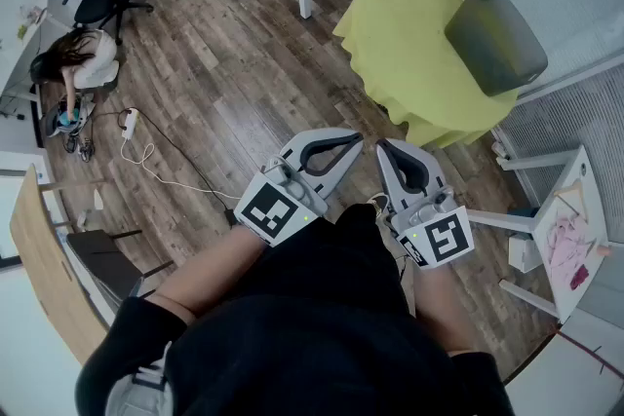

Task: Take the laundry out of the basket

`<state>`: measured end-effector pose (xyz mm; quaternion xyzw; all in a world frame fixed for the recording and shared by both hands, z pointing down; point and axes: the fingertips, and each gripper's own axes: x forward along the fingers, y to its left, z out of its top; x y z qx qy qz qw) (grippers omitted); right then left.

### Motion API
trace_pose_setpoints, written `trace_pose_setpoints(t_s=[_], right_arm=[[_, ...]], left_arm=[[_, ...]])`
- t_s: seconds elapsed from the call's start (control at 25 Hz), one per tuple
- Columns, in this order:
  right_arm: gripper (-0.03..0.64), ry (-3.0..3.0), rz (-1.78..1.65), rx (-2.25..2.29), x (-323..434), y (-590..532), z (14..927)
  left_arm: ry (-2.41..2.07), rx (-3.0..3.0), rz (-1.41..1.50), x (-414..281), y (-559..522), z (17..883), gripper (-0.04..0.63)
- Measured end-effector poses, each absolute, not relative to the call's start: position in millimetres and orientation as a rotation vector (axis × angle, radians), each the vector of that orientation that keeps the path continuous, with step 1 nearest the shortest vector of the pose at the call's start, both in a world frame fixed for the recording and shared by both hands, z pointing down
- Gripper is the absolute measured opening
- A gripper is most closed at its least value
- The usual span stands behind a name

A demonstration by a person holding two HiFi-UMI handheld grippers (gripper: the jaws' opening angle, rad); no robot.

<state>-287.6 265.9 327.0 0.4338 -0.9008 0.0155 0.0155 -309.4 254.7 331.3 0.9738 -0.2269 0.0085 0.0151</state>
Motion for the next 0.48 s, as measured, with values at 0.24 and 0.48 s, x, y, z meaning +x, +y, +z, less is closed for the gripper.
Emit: trace_pose_setpoints(t_s=[0.24, 0.48], right_arm=[[0.023, -2.802, 0.060, 1.355, -287.2, 273.4, 325.9], [0.023, -2.787, 0.064, 1.404, -278.6, 276.8, 323.8]], left_arm=[[-0.692, 3.030, 0.022, -309.4, 261.5, 330.3, 0.008], [-0.676, 3.031, 0.017, -307.9, 264.8, 329.9, 0.008]])
